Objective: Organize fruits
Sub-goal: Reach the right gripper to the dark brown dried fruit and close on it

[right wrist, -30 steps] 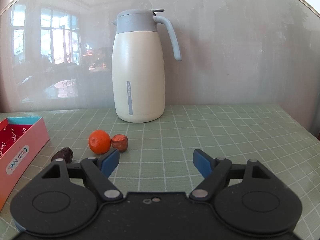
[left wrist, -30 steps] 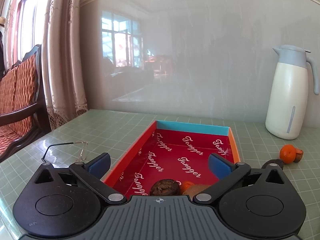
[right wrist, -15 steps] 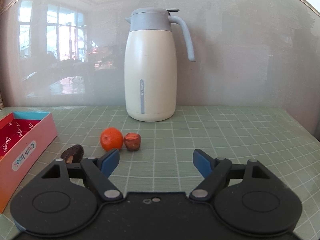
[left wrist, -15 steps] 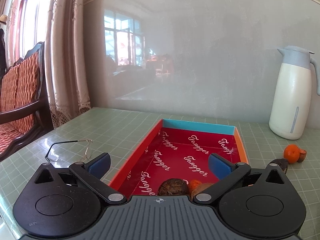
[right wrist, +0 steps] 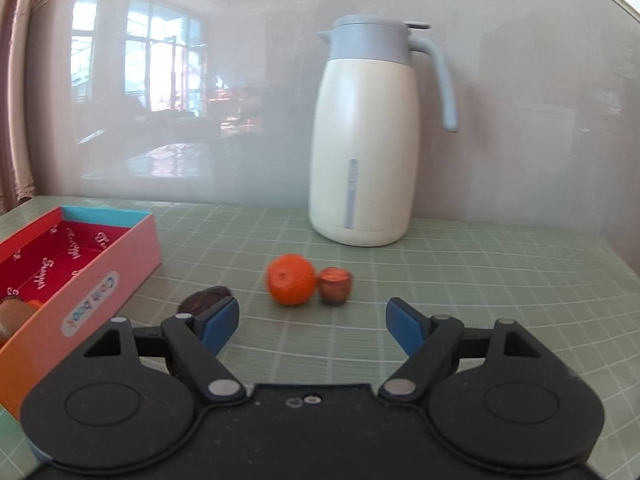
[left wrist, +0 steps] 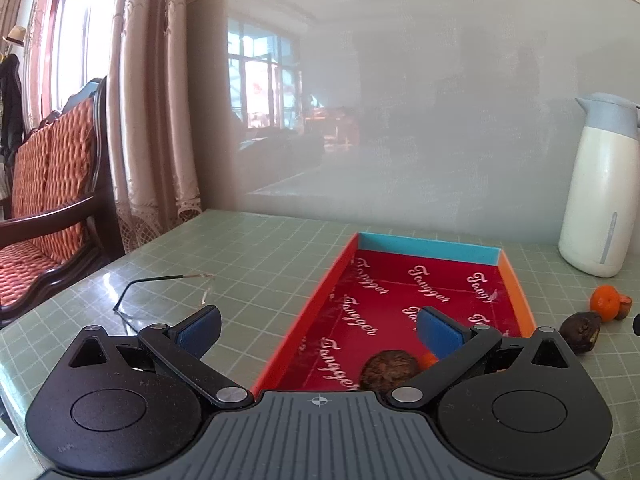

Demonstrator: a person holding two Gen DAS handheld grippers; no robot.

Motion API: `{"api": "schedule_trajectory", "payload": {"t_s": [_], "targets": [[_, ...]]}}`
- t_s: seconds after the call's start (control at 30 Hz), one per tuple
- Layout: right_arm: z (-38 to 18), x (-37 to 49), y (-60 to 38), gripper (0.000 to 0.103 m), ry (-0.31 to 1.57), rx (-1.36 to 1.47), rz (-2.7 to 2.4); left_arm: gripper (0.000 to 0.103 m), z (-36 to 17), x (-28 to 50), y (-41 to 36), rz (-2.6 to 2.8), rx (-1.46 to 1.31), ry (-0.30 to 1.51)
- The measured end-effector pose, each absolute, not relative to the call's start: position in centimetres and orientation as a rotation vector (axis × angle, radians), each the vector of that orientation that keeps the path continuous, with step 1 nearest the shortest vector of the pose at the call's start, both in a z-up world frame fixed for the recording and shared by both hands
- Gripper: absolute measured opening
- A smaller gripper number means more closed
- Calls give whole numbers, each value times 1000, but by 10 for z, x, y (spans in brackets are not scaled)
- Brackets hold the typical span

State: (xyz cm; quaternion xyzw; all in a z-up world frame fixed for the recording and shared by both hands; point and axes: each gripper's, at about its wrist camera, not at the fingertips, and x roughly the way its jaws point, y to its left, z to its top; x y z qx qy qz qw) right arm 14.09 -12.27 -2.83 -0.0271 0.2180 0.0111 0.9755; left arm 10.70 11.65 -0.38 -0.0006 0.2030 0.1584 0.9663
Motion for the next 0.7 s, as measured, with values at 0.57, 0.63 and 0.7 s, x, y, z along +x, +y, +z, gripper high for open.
{"api": "schedule_trajectory", "payload": {"t_s": [0.57, 0.63, 0.7], "targets": [[-41, 157, -75, 80, 474, -97, 101, 103, -9, 99, 163, 390, -29, 425], [-42, 158, -73, 80, 478, -98, 101, 103, -9, 98, 165, 392, -36, 423], [-43, 160, -70, 80, 484, -97, 101, 103, -9, 98, 167, 394, -43, 421]]}}
